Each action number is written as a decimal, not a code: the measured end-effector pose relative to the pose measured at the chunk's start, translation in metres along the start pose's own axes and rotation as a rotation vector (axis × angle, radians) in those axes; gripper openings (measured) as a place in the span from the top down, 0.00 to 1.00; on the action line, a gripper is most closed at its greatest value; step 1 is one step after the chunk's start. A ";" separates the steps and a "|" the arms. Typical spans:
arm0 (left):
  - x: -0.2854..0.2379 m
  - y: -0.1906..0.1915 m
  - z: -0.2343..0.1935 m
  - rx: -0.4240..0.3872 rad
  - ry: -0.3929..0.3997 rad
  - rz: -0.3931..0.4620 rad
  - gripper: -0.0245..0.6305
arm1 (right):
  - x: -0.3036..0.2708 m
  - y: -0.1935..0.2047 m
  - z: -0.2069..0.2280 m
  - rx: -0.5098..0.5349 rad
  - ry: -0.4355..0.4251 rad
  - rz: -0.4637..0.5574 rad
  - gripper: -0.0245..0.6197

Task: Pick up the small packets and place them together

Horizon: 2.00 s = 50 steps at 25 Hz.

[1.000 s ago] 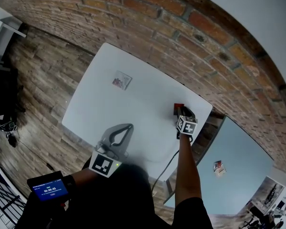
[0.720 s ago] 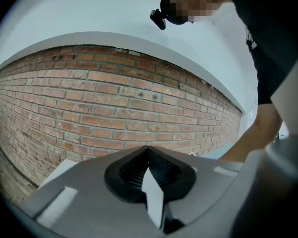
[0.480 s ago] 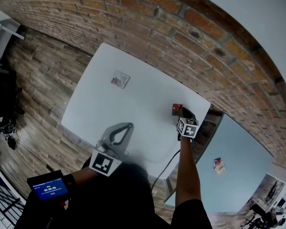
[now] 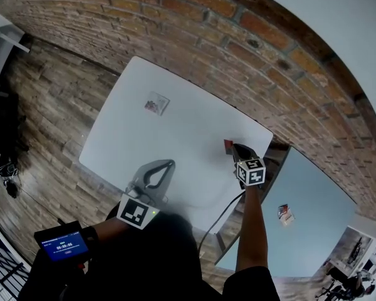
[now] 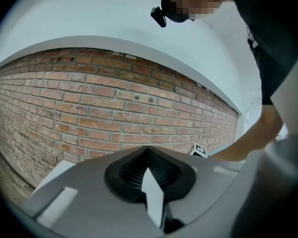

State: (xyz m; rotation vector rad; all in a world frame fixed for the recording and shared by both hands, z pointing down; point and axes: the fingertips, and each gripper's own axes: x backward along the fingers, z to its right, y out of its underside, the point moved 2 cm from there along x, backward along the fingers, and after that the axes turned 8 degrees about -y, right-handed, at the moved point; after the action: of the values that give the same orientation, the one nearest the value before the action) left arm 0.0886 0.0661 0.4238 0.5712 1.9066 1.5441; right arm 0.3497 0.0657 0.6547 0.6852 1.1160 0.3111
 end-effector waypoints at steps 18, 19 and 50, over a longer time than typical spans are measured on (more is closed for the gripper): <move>0.037 0.004 -0.025 0.041 -0.100 0.004 0.96 | -0.078 0.012 -0.146 0.159 -0.497 -0.224 0.95; 0.040 0.004 -0.028 0.042 -0.109 0.004 0.96 | -0.084 0.015 -0.150 0.188 -0.503 -0.254 0.96; 0.060 0.002 -0.040 0.031 -0.035 0.016 0.96 | -0.081 0.081 -0.176 0.161 -0.015 -0.275 0.81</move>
State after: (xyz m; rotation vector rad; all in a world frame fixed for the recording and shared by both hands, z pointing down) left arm 0.0179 0.0786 0.4194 0.6247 1.9069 1.5077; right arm 0.1657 0.1432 0.7181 0.6640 1.2136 -0.0181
